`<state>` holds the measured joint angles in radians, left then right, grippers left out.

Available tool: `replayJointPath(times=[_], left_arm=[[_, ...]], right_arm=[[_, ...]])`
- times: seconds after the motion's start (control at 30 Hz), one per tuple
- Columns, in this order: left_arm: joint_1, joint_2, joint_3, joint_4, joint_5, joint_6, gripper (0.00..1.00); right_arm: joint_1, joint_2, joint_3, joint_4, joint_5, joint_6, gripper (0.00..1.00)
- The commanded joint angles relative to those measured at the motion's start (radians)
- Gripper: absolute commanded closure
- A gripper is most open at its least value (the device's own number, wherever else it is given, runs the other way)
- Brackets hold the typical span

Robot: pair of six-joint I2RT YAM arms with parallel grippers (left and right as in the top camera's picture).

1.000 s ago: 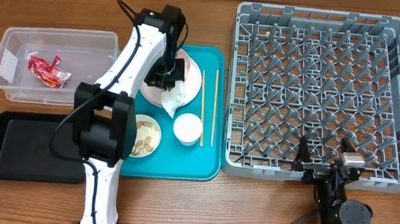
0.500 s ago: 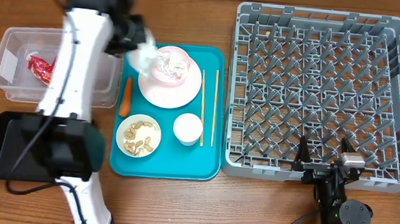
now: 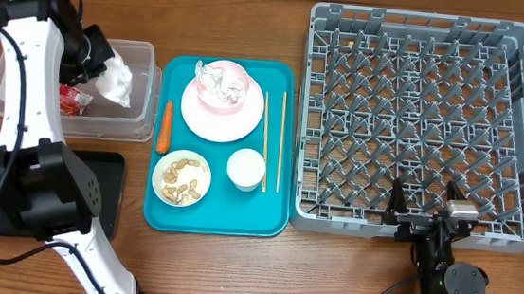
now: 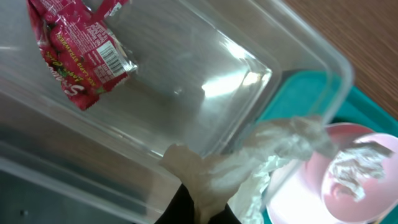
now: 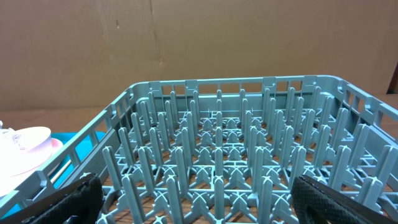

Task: Sort waste into correct bins and load items into the dishwasher
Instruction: 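Carry the tissue left and drop it into the clear bin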

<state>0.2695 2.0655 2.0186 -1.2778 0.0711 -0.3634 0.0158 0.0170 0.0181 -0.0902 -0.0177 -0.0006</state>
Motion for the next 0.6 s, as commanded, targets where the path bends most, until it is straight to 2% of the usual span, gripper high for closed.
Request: replayJointPath(times=[0.0,0.17,0.23,0.3,0.37,0.5,0.57], left_arm=[[0.013,-0.009,-0.092,0.066,-0.003,-0.009,0.96],[0.036,-0.008,-0.18,0.186,-0.008,-0.025,0.96],[0.047,-0.008,-0.188,0.198,-0.007,-0.038,0.93],[0.058,-0.008,-0.19,0.2,-0.007,-0.037,0.83],[0.066,-0.008,-0.19,0.198,-0.008,-0.037,0.62],[0.086,-0.009,-0.189,0.198,-0.007,-0.036,0.56],[0.097,-0.009,-0.185,0.198,-0.003,-0.036,0.44]], right_arm=[[0.007,-0.001,-0.01,0.006,0.008,-0.004,0.0],[0.007,-0.001,-0.01,0.006,0.008,-0.004,0.0],[0.007,-0.001,-0.01,0.006,0.008,-0.004,0.0],[0.007,-0.001,-0.01,0.006,0.008,-0.003,0.0],[0.007,-0.001,-0.01,0.006,0.008,-0.003,0.0],[0.007,-0.001,-0.01,0.006,0.008,-0.004,0.0],[0.007,-0.001,-0.01,0.006,0.008,-0.004,0.0]])
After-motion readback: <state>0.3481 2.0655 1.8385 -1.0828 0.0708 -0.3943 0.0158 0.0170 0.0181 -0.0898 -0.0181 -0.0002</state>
